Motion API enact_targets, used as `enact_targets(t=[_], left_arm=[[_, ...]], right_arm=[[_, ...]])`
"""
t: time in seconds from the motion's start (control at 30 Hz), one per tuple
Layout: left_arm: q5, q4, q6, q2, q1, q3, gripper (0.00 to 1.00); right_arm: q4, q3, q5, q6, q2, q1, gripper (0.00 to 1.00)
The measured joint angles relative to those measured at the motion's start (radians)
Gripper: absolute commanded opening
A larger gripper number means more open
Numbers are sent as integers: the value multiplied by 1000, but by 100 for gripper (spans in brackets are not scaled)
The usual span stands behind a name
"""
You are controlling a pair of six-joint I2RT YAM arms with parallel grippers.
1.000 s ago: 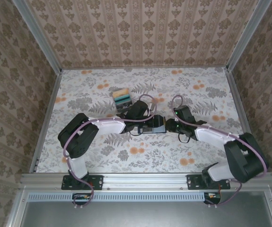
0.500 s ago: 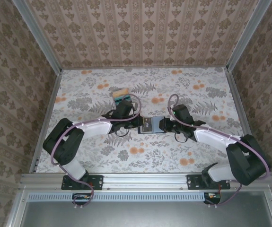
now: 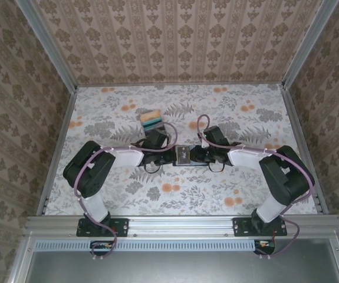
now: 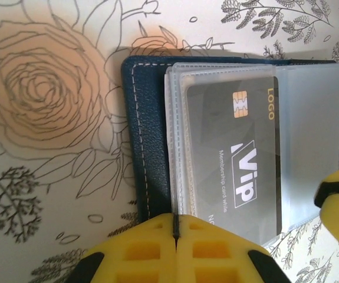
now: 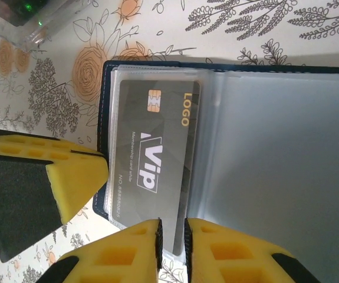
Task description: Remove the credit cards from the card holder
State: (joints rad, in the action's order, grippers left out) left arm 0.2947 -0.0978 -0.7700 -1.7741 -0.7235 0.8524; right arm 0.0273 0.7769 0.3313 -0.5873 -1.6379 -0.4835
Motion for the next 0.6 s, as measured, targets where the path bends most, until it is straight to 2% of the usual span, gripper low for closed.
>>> enact_targets(t=[0.6], left_arm=[[4,-26,-1,-11,-10,1,0]], right_arm=[[-2,26,-25,-12,-65,1,22]])
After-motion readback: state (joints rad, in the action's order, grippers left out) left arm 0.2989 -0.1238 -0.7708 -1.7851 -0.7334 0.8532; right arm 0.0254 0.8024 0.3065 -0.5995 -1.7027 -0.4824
